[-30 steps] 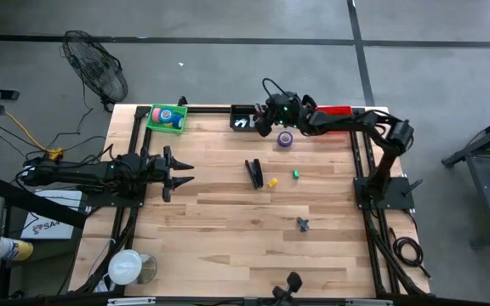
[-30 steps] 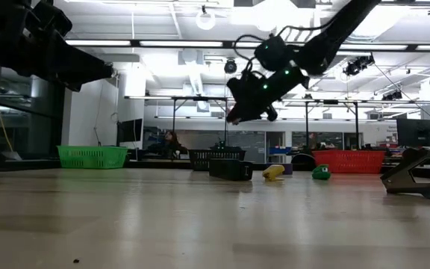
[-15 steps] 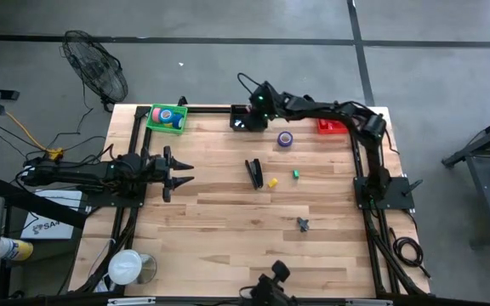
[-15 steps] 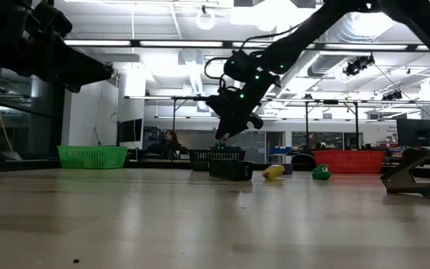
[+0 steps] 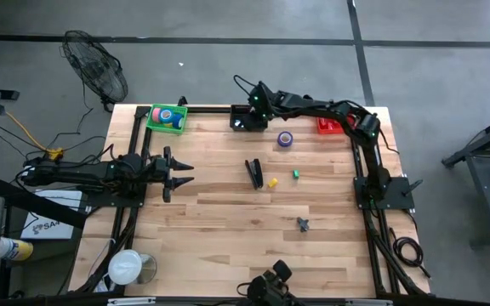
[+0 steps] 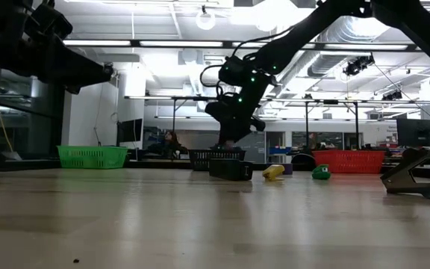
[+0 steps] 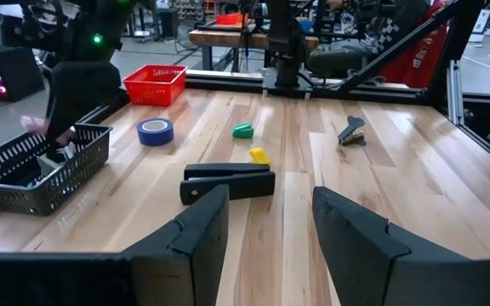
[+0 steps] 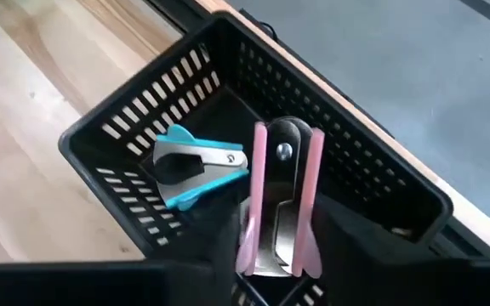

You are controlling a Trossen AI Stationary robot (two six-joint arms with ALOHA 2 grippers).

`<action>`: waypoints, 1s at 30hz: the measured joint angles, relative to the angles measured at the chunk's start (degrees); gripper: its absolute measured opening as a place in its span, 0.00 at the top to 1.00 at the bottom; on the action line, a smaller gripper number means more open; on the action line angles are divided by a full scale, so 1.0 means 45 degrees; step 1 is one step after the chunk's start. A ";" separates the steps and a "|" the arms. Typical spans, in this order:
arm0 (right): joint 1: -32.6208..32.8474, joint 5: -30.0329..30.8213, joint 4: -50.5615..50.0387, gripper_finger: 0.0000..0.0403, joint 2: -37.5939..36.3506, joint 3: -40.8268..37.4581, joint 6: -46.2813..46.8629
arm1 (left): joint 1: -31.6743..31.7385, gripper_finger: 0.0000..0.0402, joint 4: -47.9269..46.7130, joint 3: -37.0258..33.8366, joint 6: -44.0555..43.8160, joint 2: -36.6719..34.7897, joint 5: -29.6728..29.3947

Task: Pick and place Stapler, Stapler remover, tape
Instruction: Put the pink staple remover in the black bin, then put the purple tape in the green bin

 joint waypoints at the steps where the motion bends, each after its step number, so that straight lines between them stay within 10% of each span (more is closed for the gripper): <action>1: 0.0000 0.0012 -0.0009 0.64 0.0000 0.0000 0.0000 | 0.0000 0.58 -0.0014 0.0000 0.0000 0.0000 0.0002; 9: 0.0000 0.0012 -0.0113 0.44 -0.0001 0.0007 -0.0020 | 0.0000 0.58 -0.0161 0.0000 -0.0005 0.0000 0.0010; 30: 0.0017 0.0737 -0.6257 0.45 -0.1409 -0.1348 0.0277 | 0.0000 0.58 -0.0250 0.0000 -0.0202 -0.0005 0.0294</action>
